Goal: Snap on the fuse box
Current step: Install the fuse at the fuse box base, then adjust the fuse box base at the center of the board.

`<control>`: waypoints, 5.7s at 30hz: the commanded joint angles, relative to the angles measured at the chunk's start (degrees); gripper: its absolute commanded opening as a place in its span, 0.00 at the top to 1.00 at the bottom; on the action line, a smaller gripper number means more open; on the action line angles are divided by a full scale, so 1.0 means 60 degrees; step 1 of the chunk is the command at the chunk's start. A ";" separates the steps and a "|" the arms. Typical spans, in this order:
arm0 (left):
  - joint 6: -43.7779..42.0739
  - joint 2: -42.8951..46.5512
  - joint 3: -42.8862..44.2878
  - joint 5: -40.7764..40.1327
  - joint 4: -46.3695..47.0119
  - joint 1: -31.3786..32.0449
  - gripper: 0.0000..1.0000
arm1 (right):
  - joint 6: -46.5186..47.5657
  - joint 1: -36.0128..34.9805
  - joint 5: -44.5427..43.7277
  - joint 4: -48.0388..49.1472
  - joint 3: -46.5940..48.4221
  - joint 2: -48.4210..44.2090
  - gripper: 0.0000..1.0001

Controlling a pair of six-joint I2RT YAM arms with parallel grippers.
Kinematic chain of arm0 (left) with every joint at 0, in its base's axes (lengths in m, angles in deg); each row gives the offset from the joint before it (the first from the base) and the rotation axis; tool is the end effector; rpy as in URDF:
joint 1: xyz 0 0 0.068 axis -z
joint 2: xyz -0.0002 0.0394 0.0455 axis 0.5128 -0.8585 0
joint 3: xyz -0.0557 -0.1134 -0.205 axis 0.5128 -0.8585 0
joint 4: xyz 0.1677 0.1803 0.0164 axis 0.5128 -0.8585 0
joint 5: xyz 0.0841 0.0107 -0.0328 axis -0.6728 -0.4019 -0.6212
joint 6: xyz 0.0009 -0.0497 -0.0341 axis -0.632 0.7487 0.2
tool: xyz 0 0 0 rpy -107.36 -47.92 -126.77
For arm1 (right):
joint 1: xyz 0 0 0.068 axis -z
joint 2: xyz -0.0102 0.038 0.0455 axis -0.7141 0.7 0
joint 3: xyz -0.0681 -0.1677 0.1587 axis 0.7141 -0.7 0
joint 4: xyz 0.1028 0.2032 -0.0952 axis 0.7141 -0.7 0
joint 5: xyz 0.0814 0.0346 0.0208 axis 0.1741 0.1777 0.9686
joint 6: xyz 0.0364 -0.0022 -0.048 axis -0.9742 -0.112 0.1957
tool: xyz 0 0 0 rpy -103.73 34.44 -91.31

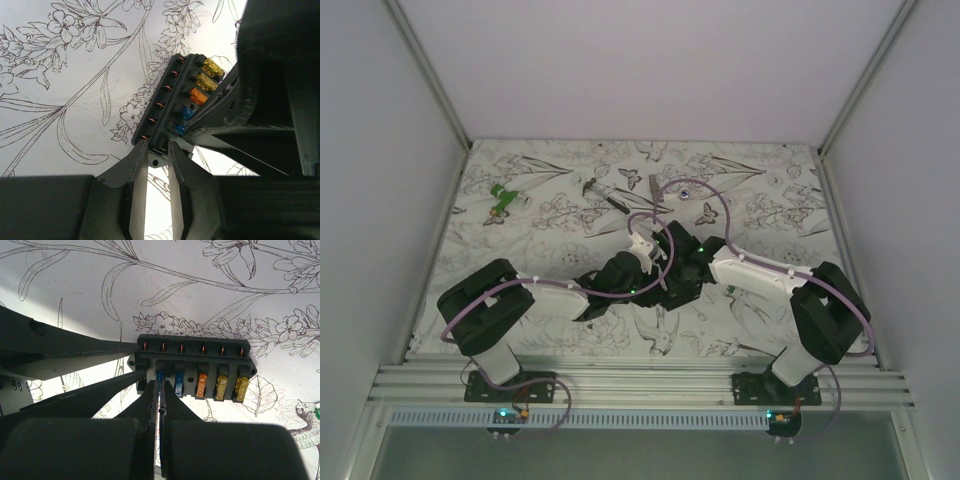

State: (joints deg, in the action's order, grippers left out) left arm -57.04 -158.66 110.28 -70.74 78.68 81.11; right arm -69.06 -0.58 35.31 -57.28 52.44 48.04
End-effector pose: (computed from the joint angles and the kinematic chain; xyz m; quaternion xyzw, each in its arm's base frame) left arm 0.2043 -0.2512 0.1341 0.1558 0.8104 -0.3936 0.4051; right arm 0.2062 0.2116 0.1565 -0.1895 0.9616 0.0924 0.1755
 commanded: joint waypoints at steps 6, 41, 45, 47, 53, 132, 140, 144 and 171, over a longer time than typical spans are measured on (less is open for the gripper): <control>-0.0018 -0.0517 -0.0317 -0.1182 -0.1525 -0.0143 1.00 | -0.0070 0.0021 -0.0471 -0.2241 -0.0830 0.1125 1.00; 0.0154 -0.0236 -0.0571 -0.1423 -0.1552 -0.0239 1.00 | -0.0405 0.0038 -0.1145 -0.2402 -0.0873 0.2291 1.00; 0.0122 0.0115 -0.0705 -0.1536 -0.1576 -0.0272 1.00 | -0.0116 -0.0475 0.0198 -0.1329 0.0177 0.1379 0.99; 0.0106 0.0326 -0.0819 -0.1601 -0.1586 -0.0301 1.00 | -0.0060 -0.0639 0.0513 -0.0779 0.0577 0.1104 0.96; 0.0089 0.0717 -0.0975 -0.1575 -0.1630 -0.0305 1.00 | -0.0017 -0.0687 0.0575 -0.0368 0.1167 0.0475 0.81; 0.2593 0.1362 0.1505 0.2324 -0.5901 -0.1703 0.55 | -0.3234 0.1603 0.4225 0.5929 -0.3751 -0.2132 0.41; 0.2637 0.0867 0.1695 0.2697 -0.5916 -0.1706 0.60 | -0.4207 0.1520 0.4549 0.7474 -0.4453 -0.1525 0.48; 0.2688 0.0664 0.1717 0.2778 -0.5920 -0.1704 0.64 | -0.4311 0.1496 0.4587 0.7741 -0.4442 -0.1265 0.50; 0.3057 -0.0281 0.1774 0.2778 -0.6040 -0.1698 0.79 | -0.3688 0.1072 0.3667 0.5586 -0.3662 0.0199 0.75</control>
State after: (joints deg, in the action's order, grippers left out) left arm -39.84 -156.76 121.08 -53.43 43.40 70.21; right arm -93.85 8.12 61.80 -17.96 29.60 44.39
